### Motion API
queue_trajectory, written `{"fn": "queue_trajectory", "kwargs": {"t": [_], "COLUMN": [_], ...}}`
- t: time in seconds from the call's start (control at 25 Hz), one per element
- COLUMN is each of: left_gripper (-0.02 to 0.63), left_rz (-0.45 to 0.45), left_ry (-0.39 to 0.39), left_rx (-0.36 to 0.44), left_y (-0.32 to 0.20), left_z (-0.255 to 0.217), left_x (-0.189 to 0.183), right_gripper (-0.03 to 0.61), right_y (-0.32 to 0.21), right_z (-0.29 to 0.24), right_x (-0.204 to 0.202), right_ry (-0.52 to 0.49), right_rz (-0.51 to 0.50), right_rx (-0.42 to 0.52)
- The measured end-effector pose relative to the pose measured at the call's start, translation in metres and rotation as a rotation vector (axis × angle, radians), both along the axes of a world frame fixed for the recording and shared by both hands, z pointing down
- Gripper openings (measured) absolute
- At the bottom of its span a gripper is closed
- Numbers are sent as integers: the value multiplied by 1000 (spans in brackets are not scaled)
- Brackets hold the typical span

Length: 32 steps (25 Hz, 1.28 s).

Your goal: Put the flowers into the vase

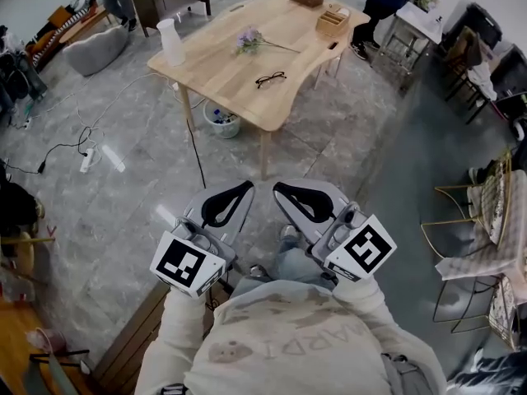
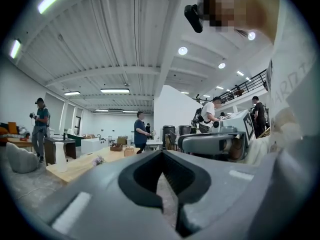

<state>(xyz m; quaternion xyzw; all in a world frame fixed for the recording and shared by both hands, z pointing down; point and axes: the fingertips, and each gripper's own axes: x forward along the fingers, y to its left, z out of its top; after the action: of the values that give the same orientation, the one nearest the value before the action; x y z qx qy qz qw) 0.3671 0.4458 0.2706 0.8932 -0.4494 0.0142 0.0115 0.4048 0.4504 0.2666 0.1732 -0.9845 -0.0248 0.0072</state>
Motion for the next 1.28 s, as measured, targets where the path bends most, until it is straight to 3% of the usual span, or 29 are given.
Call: {"fn": "queue_trajectory", "kwargs": {"t": [0.52, 1.28], "left_gripper": [0, 0], "left_rz": [12, -124], "left_ry": [1, 18], "left_rx": [-3, 15], "left_y": [-97, -268], "left_z": [0, -13], "left_x": [3, 36], "right_gripper": [48, 52], "right_y": [-107, -283], "right_z": [-10, -16], "right_x": [6, 44], "right_ry": [-75, -90], "right_rz": [4, -112], "right_rx": [-16, -26]}}
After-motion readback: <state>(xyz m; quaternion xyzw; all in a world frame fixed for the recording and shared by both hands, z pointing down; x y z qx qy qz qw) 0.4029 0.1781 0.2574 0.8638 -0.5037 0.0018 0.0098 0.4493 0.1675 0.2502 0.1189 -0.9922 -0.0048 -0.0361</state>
